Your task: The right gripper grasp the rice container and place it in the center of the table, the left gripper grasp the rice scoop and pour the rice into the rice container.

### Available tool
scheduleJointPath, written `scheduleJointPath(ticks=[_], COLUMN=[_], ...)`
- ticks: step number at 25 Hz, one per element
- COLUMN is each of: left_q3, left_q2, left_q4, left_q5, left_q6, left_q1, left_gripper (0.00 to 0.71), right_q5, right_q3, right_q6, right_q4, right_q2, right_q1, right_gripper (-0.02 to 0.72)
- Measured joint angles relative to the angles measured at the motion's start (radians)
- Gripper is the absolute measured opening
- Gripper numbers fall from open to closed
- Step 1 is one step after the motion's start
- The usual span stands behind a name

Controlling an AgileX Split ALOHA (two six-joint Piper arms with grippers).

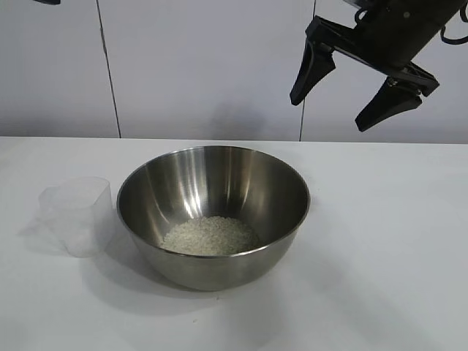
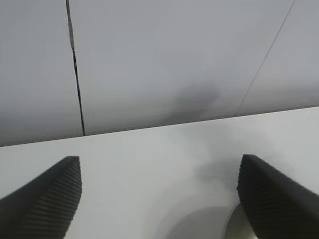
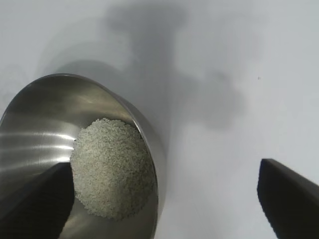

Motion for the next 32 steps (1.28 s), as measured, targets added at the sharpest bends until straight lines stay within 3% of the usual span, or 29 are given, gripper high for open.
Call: scheduleJointPath(ticks=[10, 24, 32], left_q3=[-0.013, 0.059, 0.060], left_q2=[0.000, 0.000, 0.000], left_q4=[0.018, 0.020, 0.020], left_q5=[-0.265, -0.284, -0.330], left_q6=[-0.173, -0.132, -0.147], left_q1=[0.000, -0.002, -0.002], left_gripper=[0.612, 0.612, 0.689], right_q5=[0.014, 0.028, 0.047], right_q3=[0.000, 0.000, 0.000], right_q6=[-0.003, -0.003, -0.003], right_q4=[0.000, 0.000, 0.000], right_q2=[0.000, 0.000, 0.000], right_q1=[0.000, 0.000, 0.000], right_gripper=[0.694, 0.694, 0.694])
